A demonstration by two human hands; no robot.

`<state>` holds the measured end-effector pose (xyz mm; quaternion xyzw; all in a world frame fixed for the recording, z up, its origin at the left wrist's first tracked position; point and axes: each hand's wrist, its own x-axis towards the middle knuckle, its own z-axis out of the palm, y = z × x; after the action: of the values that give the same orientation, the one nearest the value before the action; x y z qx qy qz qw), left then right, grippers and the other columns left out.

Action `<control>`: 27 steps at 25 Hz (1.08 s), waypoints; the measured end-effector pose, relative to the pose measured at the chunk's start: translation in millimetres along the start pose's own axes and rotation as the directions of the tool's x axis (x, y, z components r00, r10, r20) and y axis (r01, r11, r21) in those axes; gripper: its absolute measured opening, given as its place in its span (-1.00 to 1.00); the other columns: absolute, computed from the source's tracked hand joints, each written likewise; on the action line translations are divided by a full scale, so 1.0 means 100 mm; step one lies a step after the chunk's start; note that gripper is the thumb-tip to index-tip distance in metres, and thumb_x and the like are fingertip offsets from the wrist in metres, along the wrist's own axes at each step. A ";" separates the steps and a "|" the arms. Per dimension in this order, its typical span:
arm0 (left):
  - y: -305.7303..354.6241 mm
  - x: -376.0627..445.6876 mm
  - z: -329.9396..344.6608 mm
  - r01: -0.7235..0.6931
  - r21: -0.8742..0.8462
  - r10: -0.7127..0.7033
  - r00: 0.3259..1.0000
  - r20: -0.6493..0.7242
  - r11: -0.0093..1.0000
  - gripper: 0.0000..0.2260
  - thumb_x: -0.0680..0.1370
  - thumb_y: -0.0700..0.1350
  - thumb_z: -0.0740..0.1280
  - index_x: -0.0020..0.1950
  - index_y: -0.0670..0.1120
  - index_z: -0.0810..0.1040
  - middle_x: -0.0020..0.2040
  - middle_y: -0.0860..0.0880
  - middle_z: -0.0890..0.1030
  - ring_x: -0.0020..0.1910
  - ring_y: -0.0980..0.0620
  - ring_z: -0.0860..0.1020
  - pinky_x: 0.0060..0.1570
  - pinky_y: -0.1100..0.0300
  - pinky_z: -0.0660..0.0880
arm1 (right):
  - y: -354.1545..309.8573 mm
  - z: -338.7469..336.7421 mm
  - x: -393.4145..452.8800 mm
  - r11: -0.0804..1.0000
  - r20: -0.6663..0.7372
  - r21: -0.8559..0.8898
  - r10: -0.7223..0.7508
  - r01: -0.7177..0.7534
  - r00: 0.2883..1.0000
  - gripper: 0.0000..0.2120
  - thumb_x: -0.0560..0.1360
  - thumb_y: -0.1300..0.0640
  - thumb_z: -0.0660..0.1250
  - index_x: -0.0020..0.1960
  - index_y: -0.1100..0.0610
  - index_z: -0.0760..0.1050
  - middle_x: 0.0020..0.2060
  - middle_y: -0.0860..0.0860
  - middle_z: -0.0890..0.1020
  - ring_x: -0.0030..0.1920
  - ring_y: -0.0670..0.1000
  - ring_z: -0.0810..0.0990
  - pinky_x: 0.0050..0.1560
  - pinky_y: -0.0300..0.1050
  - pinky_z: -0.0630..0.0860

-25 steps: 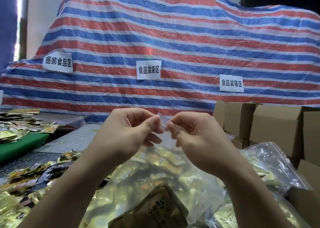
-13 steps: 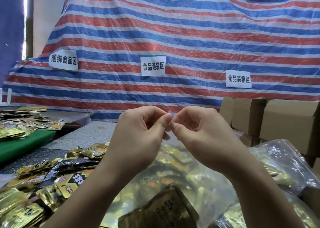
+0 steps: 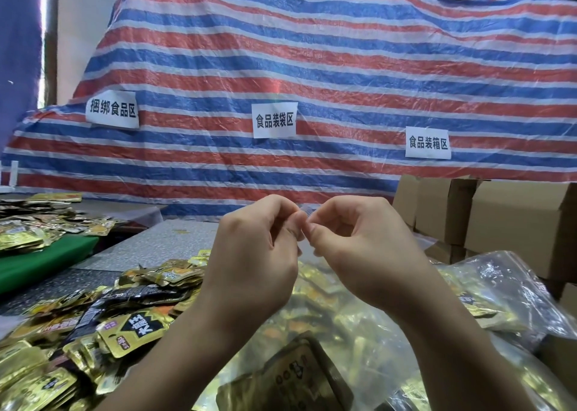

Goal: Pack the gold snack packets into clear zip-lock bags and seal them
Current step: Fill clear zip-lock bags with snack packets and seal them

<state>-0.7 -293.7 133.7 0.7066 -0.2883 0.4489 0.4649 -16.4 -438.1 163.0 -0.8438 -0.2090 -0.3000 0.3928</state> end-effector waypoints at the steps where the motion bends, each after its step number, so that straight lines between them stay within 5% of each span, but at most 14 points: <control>1: 0.00 0.00 0.00 -0.009 0.007 0.009 1.000 -0.007 1.000 -0.88 0.58 -0.20 0.34 -0.14 -0.08 0.62 -0.36 0.05 0.60 -0.35 0.04 0.59 -0.35 0.05 0.49 | 0.00 0.00 0.00 1.000 -0.006 0.000 0.007 -0.007 1.000 -0.87 0.53 0.00 0.42 -0.20 -0.05 0.62 -0.31 -0.18 0.66 -0.26 -0.17 0.64 -0.30 -0.28 0.59; 13: -0.08 0.00 0.00 0.023 -0.007 -0.024 0.977 -0.211 1.000 -0.84 0.59 -0.14 0.33 -0.19 -0.06 0.58 -0.42 0.07 0.54 -0.44 0.03 0.51 -0.44 0.00 0.44 | -0.01 0.03 -0.02 0.999 0.002 -0.005 0.041 -0.041 0.999 -0.84 0.53 -0.03 0.41 -0.20 -0.02 0.64 -0.32 -0.10 0.68 -0.27 -0.08 0.65 -0.17 0.00 0.65; 27: -0.34 0.22 -0.35 0.131 0.066 -0.086 0.884 -0.460 0.989 -0.86 0.62 -0.13 0.32 -0.13 -0.07 0.59 -0.32 0.09 0.57 -0.36 0.08 0.53 -0.37 0.08 0.51 | 0.09 0.05 0.02 0.995 0.094 -0.032 0.097 -0.094 0.991 -0.86 0.53 -0.03 0.41 -0.17 -0.04 0.65 -0.29 -0.12 0.70 -0.22 -0.11 0.67 -0.03 0.03 0.64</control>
<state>23.8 -248.1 146.0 0.6178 -0.1095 0.5885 0.5099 -8.0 -439.2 157.1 -0.8715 -0.1827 -0.2431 0.3848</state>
